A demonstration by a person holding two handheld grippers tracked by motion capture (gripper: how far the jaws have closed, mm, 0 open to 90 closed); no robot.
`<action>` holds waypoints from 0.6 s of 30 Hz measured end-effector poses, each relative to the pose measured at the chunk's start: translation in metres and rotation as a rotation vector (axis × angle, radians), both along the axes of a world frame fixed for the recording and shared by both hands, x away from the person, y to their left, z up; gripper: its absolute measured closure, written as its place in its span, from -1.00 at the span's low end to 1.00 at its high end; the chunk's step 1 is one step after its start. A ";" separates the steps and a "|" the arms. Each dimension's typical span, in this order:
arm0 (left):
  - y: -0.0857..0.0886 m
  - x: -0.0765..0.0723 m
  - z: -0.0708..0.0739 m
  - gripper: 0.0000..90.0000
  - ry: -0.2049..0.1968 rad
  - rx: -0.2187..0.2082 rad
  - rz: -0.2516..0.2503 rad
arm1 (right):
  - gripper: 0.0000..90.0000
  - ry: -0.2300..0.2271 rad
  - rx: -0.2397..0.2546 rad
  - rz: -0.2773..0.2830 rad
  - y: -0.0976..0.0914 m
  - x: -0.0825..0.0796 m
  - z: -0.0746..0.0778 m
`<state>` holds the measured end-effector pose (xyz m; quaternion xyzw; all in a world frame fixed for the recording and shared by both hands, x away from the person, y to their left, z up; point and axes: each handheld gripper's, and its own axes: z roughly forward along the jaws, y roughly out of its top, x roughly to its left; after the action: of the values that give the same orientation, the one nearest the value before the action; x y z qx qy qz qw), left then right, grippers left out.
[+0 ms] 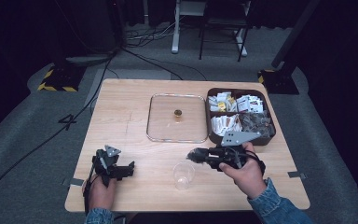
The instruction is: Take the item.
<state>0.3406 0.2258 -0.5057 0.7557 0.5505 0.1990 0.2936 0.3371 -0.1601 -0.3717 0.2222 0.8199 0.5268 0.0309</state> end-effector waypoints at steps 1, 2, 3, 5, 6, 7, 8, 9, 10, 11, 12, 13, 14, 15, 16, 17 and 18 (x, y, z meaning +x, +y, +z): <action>0.000 0.000 0.000 -1.00 0.000 0.000 0.000 | 0.73 0.001 -0.008 0.009 0.002 -0.001 -0.002; 0.000 0.000 0.000 -1.00 0.000 0.000 0.000 | 0.73 0.003 -0.014 0.018 0.005 -0.002 -0.005; 0.000 0.000 0.000 -1.00 0.000 0.000 0.000 | 0.73 0.001 -0.020 0.021 0.007 -0.002 -0.006; 0.000 0.000 0.000 -1.00 0.000 0.000 -0.001 | 0.73 0.001 -0.025 0.028 0.009 -0.002 -0.009; 0.000 0.000 0.000 -1.00 0.000 0.000 0.000 | 0.73 0.007 -0.029 0.033 0.011 -0.003 -0.012; 0.000 0.000 0.000 -1.00 0.000 -0.001 0.000 | 0.73 0.007 -0.029 0.033 0.011 -0.003 -0.012; 0.000 0.000 0.000 -1.00 0.000 -0.001 0.000 | 0.73 0.010 -0.031 0.040 0.014 -0.004 -0.014; 0.000 0.000 0.000 -1.00 0.000 -0.001 -0.001 | 0.73 0.013 -0.032 0.043 0.014 -0.004 -0.015; 0.000 0.000 0.000 -1.00 0.000 -0.001 -0.001 | 0.73 0.015 -0.033 0.045 0.015 -0.004 -0.017; 0.000 0.000 0.000 -1.00 0.001 0.002 -0.001 | 0.73 0.018 -0.034 0.048 0.016 -0.005 -0.018; 0.000 0.000 0.000 -1.00 0.001 0.002 -0.001 | 0.73 0.018 -0.034 0.048 0.016 -0.005 -0.018; 0.000 0.000 0.000 -1.00 0.000 0.000 0.000 | 0.73 0.019 -0.036 0.050 0.018 -0.005 -0.019; 0.000 0.000 0.000 -1.00 0.000 0.000 0.000 | 0.73 0.025 -0.038 0.059 0.020 -0.006 -0.021; 0.000 0.000 0.000 -1.00 0.000 -0.001 0.000 | 0.73 0.025 -0.040 0.062 0.021 -0.007 -0.022; 0.000 0.000 0.000 -1.00 0.001 -0.002 0.002 | 0.73 0.026 -0.042 0.067 0.022 -0.007 -0.023; 0.000 0.000 0.000 -1.00 0.000 0.000 0.000 | 0.73 0.027 -0.048 0.071 0.024 -0.008 -0.025; 0.000 0.000 0.000 -1.00 0.000 -0.001 0.000 | 0.73 0.028 -0.052 0.072 0.024 -0.008 -0.026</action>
<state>0.3406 0.2257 -0.5057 0.7557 0.5504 0.1988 0.2941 0.3292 -0.1357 -0.3976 0.1991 0.8410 0.5030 0.0062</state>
